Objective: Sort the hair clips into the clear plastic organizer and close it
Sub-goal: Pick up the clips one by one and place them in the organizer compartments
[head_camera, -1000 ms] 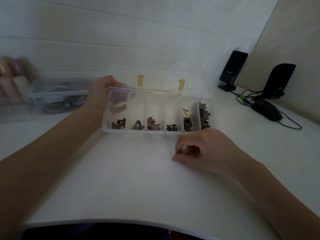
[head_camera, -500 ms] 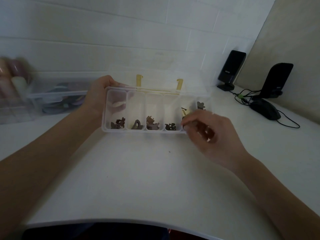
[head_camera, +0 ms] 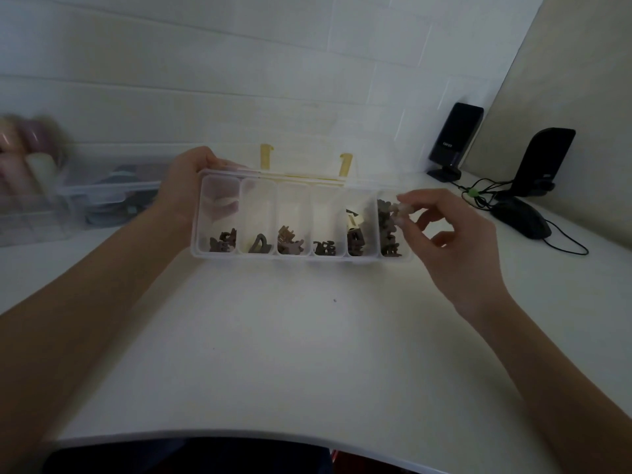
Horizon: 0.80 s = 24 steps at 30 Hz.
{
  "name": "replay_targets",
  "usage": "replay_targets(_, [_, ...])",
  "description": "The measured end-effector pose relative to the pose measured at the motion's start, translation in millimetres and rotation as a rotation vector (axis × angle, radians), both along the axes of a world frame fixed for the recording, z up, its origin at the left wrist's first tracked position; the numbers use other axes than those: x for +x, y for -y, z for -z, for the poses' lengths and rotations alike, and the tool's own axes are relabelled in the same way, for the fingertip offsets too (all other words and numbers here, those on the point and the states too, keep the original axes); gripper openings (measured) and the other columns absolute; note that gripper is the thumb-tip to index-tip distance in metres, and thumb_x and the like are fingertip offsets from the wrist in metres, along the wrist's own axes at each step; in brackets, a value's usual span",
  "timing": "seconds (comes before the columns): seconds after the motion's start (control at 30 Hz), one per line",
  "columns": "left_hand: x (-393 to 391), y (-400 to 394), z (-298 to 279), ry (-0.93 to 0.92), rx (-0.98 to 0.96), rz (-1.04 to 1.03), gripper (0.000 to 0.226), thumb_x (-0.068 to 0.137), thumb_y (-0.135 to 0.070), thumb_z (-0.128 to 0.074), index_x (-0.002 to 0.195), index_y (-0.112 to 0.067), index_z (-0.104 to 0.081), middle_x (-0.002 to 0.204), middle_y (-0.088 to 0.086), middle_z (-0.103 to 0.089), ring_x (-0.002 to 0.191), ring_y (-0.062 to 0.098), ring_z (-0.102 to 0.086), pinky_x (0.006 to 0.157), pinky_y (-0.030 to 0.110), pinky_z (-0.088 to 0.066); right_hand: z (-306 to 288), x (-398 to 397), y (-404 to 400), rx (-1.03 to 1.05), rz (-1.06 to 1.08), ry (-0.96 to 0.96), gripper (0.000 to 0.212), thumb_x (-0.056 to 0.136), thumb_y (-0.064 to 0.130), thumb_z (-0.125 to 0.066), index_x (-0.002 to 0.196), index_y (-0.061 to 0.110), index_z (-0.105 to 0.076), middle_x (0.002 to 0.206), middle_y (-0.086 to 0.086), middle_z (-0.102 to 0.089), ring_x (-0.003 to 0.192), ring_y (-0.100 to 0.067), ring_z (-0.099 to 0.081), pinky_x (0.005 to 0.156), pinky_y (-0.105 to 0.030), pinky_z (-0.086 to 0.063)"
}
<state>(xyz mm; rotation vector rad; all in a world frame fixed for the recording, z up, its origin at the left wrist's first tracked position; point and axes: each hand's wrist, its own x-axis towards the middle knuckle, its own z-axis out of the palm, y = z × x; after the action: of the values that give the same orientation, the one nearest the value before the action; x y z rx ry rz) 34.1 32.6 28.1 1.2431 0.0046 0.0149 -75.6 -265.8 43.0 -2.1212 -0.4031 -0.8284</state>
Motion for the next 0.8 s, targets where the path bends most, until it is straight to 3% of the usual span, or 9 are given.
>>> replay_targets(0.2, [4.6, -4.5, 2.0, -0.006, -0.019, 0.018, 0.042, 0.07, -0.03, -0.049, 0.109, -0.013, -0.05, 0.089, 0.007, -0.059, 0.073, 0.021, -0.06, 0.059, 0.028, -0.05, -0.5, 2.2, 3.8, -0.053, 0.033, -0.015, 0.024, 0.079, 0.011, -0.071, 0.092, 0.029, -0.062, 0.091, 0.012, -0.064, 0.073, -0.011, -0.055, 0.056, -0.029, -0.047])
replay_targets(0.4, [4.9, -6.1, 2.1, -0.004, -0.007, 0.011, 0.041, 0.069, -0.029, -0.049, 0.107, -0.013, -0.048, 0.086, 0.008, -0.055, 0.071, 0.022, -0.056, 0.057, 0.029, -0.049, 1.6, 5.2, 5.2, -0.125, 0.036, -0.076, 0.02, 0.077, 0.013, -0.073, 0.082, 0.031, -0.065, 0.086, 0.019, -0.064, 0.068, -0.011, -0.051, 0.056, -0.015, -0.039])
replay_targets(0.8, [-1.0, -1.8, -0.3, -0.006, -0.028, 0.024, 0.039, 0.071, -0.028, -0.046, 0.106, -0.012, -0.05, 0.084, 0.005, -0.06, 0.066, 0.018, -0.061, 0.055, 0.024, -0.049, -3.2, 6.3, 9.6, -0.22, -0.059, -0.191, 0.019, 0.075, 0.013, -0.072, 0.071, 0.031, -0.067, 0.077, 0.013, -0.056, 0.062, -0.008, -0.045, 0.056, -0.009, -0.035])
